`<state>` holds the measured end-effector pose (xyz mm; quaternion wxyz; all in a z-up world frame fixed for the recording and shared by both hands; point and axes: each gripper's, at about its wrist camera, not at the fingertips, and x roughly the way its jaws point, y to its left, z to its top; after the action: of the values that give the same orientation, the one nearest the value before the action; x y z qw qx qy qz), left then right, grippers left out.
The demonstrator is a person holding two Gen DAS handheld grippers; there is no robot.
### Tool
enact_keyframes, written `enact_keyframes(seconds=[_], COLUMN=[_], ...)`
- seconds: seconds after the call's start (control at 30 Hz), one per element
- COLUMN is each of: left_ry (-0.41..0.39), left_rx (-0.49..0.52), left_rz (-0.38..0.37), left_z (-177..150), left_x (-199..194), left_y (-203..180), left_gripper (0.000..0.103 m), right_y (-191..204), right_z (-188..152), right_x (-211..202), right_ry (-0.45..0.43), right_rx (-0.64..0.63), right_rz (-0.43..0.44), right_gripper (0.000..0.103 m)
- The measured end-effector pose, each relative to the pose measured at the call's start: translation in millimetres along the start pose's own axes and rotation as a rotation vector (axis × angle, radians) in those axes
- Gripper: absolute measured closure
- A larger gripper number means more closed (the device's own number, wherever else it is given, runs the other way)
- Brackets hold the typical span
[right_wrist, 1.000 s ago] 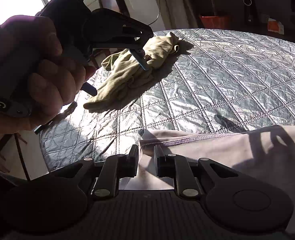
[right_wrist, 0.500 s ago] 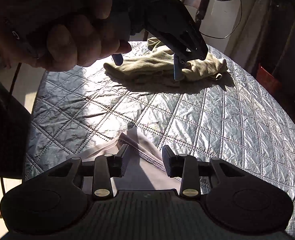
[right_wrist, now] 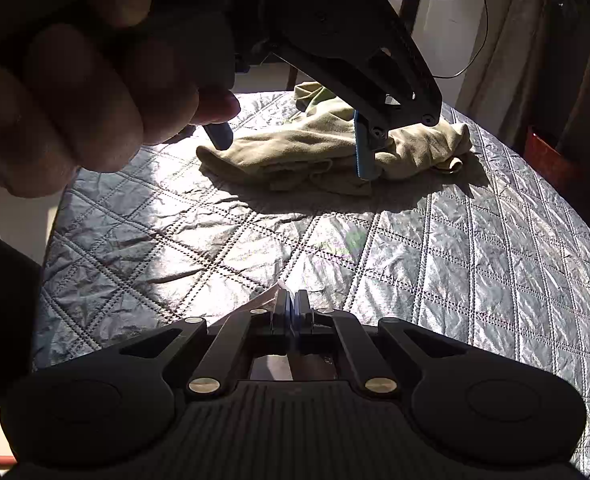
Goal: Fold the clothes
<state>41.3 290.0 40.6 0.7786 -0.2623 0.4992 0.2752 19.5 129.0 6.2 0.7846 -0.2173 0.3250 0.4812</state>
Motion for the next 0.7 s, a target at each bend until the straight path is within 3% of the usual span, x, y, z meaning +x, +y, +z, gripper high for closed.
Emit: enact_keyframes(seconds=[0.13, 0.23, 0.3, 0.37, 0.47, 0.6, 0.7], left_ry=[-0.015, -0.009, -0.007, -0.007, 0.002, 0.025, 0.031], left_rx=[-0.007, 0.006, 0.023, 0.041, 0.065, 0.200, 0.348], left_rz=[0.013, 0.013, 0.013, 0.012, 0.020, 0.005, -0.007], left_z=[1, -1, -3, -5, -13, -42, -77], left_x=[-2, 0, 1, 1, 4, 6, 5], left_y=[1, -3, -7, -12, -20, -55, -88], left_gripper=[0.001, 0.001, 0.001, 0.001, 0.001, 0.001, 0.001], right_y=[-8, -8, -3, -11, -41, -78, -96], right_z=[-6, -13, -17, -23, -49, -109, -138], right_x=[8, 16, -1, -27, -72, -117, -133], right_ry=[-0.024, 0.031, -0.016, -0.074, -0.110, -0.059, -0.025], right_rx=[0.127, 0.181, 0.146, 0.198, 0.377, 0.574, 0.648], right_rz=[-0.035, 0.037, -0.027, -0.082, -0.191, -0.373, -0.468], right_gripper=[0.101, 0.091, 0.087, 0.083, 0.063, 0.059, 0.060])
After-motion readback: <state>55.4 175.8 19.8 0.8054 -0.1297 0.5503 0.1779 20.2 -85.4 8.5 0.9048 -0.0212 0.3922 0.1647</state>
